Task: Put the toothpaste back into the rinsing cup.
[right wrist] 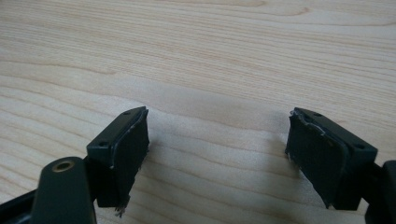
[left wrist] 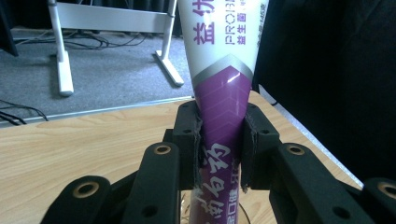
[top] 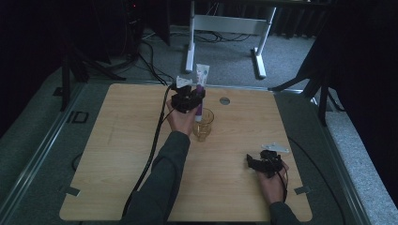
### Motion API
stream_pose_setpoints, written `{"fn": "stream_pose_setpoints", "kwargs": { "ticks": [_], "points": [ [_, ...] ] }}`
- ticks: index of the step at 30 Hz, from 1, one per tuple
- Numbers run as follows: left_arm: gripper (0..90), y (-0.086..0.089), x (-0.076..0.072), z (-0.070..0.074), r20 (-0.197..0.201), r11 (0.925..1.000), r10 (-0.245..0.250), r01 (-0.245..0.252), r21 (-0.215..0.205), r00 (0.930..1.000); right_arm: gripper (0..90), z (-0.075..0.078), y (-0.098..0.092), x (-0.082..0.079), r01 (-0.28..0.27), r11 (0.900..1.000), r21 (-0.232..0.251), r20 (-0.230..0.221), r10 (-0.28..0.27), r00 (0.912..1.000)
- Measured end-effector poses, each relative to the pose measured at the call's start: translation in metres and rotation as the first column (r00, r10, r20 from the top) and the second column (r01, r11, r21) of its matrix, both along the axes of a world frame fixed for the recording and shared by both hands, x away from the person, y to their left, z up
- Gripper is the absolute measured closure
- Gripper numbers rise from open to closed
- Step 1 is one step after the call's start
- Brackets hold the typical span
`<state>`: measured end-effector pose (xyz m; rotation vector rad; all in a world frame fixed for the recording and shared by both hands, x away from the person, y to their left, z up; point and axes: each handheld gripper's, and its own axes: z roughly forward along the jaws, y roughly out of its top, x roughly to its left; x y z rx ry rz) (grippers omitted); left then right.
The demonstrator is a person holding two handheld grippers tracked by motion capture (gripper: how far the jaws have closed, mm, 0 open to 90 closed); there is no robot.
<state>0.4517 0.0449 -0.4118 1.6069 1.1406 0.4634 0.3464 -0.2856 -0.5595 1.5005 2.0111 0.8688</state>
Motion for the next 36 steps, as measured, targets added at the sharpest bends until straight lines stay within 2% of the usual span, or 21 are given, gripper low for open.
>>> {"fn": "stream_pose_setpoints", "kwargs": {
  "ticks": [9,19,23,28,30,36],
  "points": [
    [71.0,-0.010,0.004,-0.006,0.011,0.9999,0.009,-0.009,0.007,0.9999,20.9,0.000,0.000,0.000,-0.002,1.000,0.000,0.001,0.002,1.0000],
    [70.9,-0.020,0.006,-0.011,0.037,0.9988,0.029,-0.031,0.039,0.9989,20.9,0.000,0.000,-0.001,-0.001,1.000,0.002,-0.001,0.001,1.0000],
    [70.8,-0.022,0.007,-0.014,0.032,0.9988,0.031,-0.032,0.038,0.9990,20.9,0.000,0.000,-0.001,-0.001,1.000,0.003,-0.002,0.001,1.0000],
    [70.6,-0.027,0.009,-0.019,0.030,0.9977,0.027,-0.029,0.061,0.9992,20.9,0.000,0.000,-0.002,-0.002,1.000,0.003,-0.002,0.002,1.0000],
    [70.6,-0.032,0.009,-0.021,0.040,0.9953,0.027,-0.030,0.092,0.9988,20.9,0.000,0.000,-0.002,-0.002,1.000,0.003,-0.002,0.002,1.0000],
    [70.5,-0.037,0.011,-0.027,0.029,0.9940,0.011,-0.014,0.108,0.9995,21.0,0.000,0.000,-0.002,-0.002,1.000,0.002,-0.002,0.002,1.0000]
  ]
}}
